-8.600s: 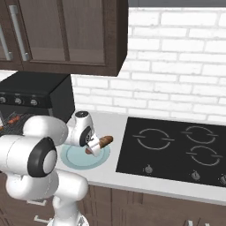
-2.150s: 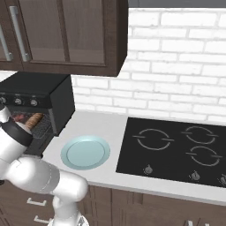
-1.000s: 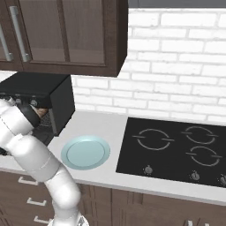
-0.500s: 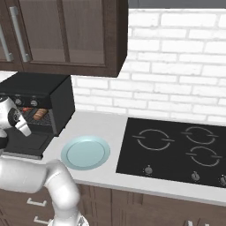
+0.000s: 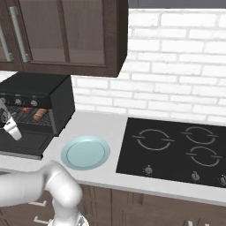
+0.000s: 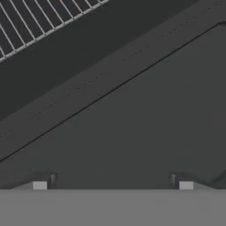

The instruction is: Pick up the kebab skewer and baguette bread, and place them inside the toaster oven. Close the toaster oven door and start by setting the timer.

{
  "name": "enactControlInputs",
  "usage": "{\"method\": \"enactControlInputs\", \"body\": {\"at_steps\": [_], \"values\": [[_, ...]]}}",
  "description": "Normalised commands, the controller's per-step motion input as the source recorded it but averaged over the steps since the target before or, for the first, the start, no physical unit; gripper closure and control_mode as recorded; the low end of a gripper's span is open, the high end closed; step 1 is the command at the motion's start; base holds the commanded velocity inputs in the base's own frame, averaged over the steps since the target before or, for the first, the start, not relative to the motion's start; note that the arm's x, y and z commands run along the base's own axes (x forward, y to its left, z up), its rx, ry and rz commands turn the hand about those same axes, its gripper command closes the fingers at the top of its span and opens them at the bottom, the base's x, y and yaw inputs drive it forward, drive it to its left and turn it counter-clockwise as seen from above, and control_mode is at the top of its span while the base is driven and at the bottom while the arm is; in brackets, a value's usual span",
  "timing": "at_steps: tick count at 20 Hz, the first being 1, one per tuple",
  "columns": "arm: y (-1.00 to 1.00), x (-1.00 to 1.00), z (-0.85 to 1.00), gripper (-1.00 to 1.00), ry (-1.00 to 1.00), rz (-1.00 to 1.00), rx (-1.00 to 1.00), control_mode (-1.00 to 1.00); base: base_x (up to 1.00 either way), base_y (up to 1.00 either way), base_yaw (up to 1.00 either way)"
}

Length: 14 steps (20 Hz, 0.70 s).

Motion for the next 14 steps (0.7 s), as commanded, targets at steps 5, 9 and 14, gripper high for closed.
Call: {"method": "enactControlInputs", "body": {"at_steps": [5,9,14], "values": [[-0.18,-0.96,0.06,-1.0,-0.01,0.0,0.0,-1.0,0.0,0.0,0.0],[-0.24,-0.77,0.26,-1.0,-0.05,0.06,0.0,-1.0,0.0,0.0,0.0],[-0.09,-0.6,0.29,-1.0,0.0,0.22,0.0,-1.0,0.0,0.0,0.0]]}}
